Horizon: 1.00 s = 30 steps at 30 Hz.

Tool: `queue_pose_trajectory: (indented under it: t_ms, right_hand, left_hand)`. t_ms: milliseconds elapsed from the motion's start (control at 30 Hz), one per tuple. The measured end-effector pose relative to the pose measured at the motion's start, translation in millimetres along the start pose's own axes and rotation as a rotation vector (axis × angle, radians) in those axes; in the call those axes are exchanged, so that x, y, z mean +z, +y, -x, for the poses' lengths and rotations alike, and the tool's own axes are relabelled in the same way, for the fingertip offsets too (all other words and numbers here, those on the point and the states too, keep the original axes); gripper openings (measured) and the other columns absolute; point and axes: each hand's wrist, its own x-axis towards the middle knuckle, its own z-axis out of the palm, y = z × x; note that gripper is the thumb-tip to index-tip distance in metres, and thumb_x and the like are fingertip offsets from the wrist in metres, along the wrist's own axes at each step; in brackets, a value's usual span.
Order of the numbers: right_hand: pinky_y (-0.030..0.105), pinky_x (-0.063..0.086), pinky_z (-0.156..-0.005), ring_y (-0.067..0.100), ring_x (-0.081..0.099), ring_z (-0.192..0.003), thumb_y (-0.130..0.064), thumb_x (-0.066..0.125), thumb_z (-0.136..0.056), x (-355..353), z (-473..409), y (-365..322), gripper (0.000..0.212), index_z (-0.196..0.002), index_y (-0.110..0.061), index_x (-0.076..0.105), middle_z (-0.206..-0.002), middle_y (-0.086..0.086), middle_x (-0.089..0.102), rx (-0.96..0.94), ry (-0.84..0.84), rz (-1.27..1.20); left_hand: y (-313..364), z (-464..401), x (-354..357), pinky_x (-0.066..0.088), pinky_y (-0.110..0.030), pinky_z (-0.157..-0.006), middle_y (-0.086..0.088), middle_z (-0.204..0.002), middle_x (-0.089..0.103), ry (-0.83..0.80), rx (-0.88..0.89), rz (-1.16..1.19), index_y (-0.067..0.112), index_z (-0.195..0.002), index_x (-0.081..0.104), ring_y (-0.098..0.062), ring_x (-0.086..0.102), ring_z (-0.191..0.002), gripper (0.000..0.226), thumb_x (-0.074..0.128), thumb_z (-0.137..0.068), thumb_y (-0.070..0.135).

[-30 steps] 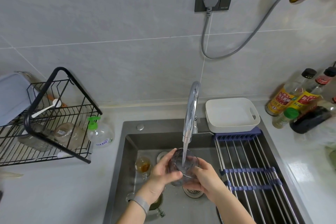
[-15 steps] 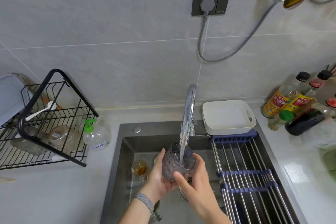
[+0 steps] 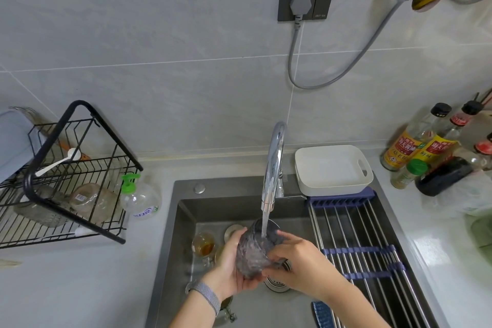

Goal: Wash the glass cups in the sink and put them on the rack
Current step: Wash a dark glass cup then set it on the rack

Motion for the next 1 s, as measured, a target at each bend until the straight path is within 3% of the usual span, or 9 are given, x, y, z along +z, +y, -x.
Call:
queue_pose_trajectory:
  t_ms: [100,167,367,500,633,733,833,933,1000]
  right_hand:
    - [0.01,0.034,-0.057,0.018,0.051,-0.065,-0.043,0.065,-0.079,-1,-3,-6,0.028,-0.067,-0.018,0.063,-0.066,0.0,0.064,-0.01,-0.035,0.053]
    - [0.012,0.021,-0.048,0.015,0.036,-0.062,-0.04,0.066,-0.077,-2,-4,-9,0.03,-0.059,-0.023,0.048,-0.055,-0.003,0.046,-0.047,-0.024,0.047]
    - [0.027,0.052,-0.065,0.019,0.056,-0.068,-0.03,0.059,-0.077,-4,-11,14,0.018,-0.063,-0.019,0.053,-0.063,-0.005,0.058,-0.272,-0.125,0.199]
    - [0.021,0.034,-0.048,0.016,0.043,-0.054,-0.027,0.066,-0.07,1,-11,6,0.033,-0.062,-0.024,0.034,-0.057,-0.006,0.049,-0.243,-0.033,0.181]
    - [0.024,0.023,-0.048,0.017,0.03,-0.054,-0.037,0.065,-0.074,15,-9,-16,0.037,-0.063,-0.027,0.032,-0.047,-0.008,0.033,-0.056,0.097,-0.034]
    - [0.025,0.026,-0.048,0.015,0.03,-0.055,-0.042,0.065,-0.074,27,-7,-25,0.036,-0.066,-0.031,0.032,-0.046,-0.011,0.031,0.023,0.15,-0.102]
    - [0.018,0.021,-0.048,0.008,0.028,-0.055,-0.043,0.071,-0.072,17,-8,-25,0.044,-0.065,-0.029,0.03,-0.051,-0.008,0.041,-0.154,0.119,0.005]
    - [0.017,0.022,-0.047,0.011,0.035,-0.053,-0.04,0.072,-0.076,8,-9,-16,0.042,-0.068,-0.026,0.033,-0.056,-0.006,0.046,-0.292,0.012,0.112]
    - [0.023,0.03,-0.043,0.015,0.042,-0.048,-0.04,0.067,-0.075,9,-9,-12,0.037,-0.066,-0.023,0.035,-0.054,-0.005,0.047,-0.286,0.015,0.148]
  left_hand:
    - [0,0,-1,0.057,-0.029,-0.051,-0.02,-0.091,0.07,0.021,-0.014,-0.048,-0.001,-0.103,0.069,-0.026,0.063,-0.056,0.074,0.055,-0.08,0.067]
    - [2,3,0,0.056,-0.028,-0.046,-0.02,-0.089,0.071,0.037,-0.025,-0.06,-0.001,-0.099,0.07,-0.027,0.065,-0.054,0.07,0.056,-0.08,0.065]
    - [3,7,-13,0.045,-0.019,-0.033,-0.016,-0.084,0.067,-0.002,-0.127,-0.12,0.0,-0.105,0.071,-0.019,0.059,-0.043,0.084,0.043,-0.078,0.074]
    - [-1,11,-12,0.059,-0.033,-0.052,-0.023,-0.094,0.066,-0.142,-0.095,0.034,-0.004,-0.117,0.066,-0.03,0.067,-0.06,0.087,0.048,-0.077,0.072]
    - [-5,15,-1,0.055,-0.038,-0.073,-0.02,-0.1,0.067,-0.166,0.029,0.241,0.0,-0.114,0.067,-0.033,0.065,-0.081,0.061,0.06,-0.082,0.052]
    - [-4,17,5,0.052,-0.034,-0.069,-0.015,-0.089,0.067,-0.124,0.106,0.275,0.0,-0.103,0.068,-0.03,0.064,-0.077,0.049,0.068,-0.075,0.04]
    - [1,21,7,0.055,-0.035,-0.068,-0.016,-0.086,0.069,-0.134,0.075,0.244,0.001,-0.094,0.073,-0.032,0.066,-0.074,0.045,0.06,-0.079,0.041]
    - [3,22,4,0.057,-0.051,-0.071,-0.023,-0.1,0.068,-0.154,0.024,0.243,0.0,-0.109,0.07,-0.041,0.066,-0.085,0.052,0.053,-0.086,0.043]
    - [1,19,2,0.058,-0.047,-0.059,-0.023,-0.096,0.067,-0.135,0.015,0.277,-0.001,-0.112,0.067,-0.041,0.065,-0.082,0.054,0.052,-0.086,0.045]
